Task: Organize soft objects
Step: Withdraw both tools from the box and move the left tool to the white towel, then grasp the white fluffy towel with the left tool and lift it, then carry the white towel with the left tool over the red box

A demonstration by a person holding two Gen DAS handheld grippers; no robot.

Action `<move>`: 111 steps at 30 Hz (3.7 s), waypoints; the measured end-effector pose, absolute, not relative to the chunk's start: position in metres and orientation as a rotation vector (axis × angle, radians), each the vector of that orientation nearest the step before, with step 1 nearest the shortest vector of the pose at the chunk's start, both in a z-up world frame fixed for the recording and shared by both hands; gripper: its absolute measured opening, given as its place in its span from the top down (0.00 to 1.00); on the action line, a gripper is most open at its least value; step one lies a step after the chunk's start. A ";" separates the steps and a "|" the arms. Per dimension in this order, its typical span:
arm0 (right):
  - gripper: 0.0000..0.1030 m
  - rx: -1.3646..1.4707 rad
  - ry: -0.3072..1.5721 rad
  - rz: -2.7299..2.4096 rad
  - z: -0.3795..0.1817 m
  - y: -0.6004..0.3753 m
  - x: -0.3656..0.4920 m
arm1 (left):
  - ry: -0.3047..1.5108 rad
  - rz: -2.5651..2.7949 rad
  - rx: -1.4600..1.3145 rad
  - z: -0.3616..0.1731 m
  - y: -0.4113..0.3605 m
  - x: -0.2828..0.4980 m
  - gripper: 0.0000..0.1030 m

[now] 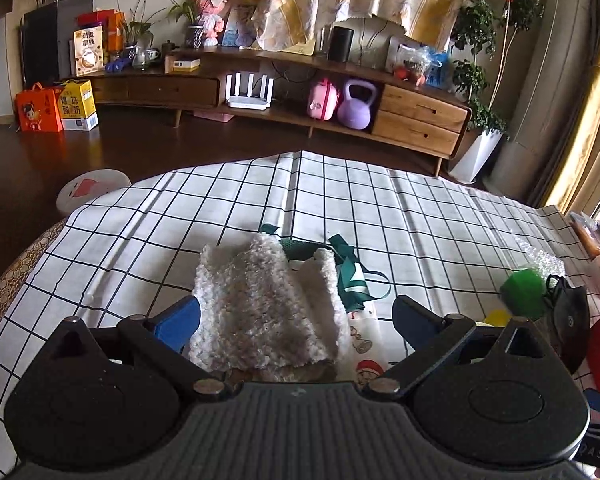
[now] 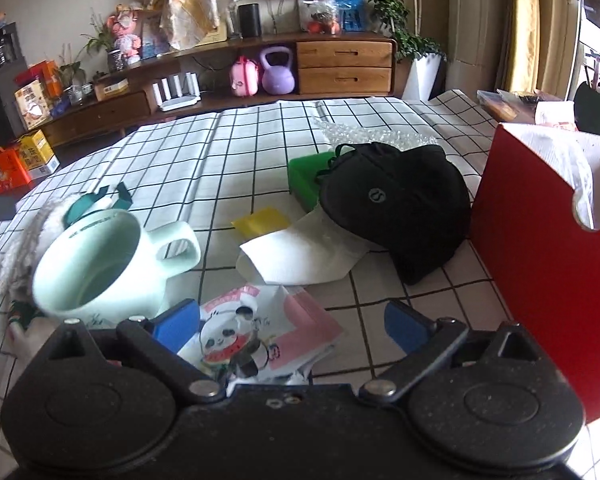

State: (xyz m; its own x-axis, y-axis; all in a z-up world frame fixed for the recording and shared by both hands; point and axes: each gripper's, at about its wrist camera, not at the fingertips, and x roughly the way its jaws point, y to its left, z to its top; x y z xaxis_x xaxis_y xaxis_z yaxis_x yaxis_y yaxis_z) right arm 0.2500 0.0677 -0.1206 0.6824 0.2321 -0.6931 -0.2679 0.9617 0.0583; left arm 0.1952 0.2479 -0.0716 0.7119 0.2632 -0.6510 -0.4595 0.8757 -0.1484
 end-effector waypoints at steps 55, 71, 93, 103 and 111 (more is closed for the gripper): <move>0.95 0.057 0.715 0.443 -0.104 0.024 0.221 | 0.712 0.470 -0.320 -0.103 0.273 0.199 0.91; 0.98 0.097 0.607 0.509 -0.055 -0.019 0.178 | 0.627 0.400 -0.304 -0.057 0.244 0.152 0.93; 0.97 0.169 0.499 0.475 0.022 -0.124 0.152 | 0.475 0.126 -0.249 0.051 0.137 0.132 0.93; 0.97 0.172 0.436 0.414 0.049 -0.176 0.170 | 0.442 -0.052 -0.207 0.088 0.051 0.166 0.93; 0.97 0.171 0.392 0.335 0.059 -0.220 0.189 | 0.438 -0.181 -0.146 0.097 -0.023 0.199 0.93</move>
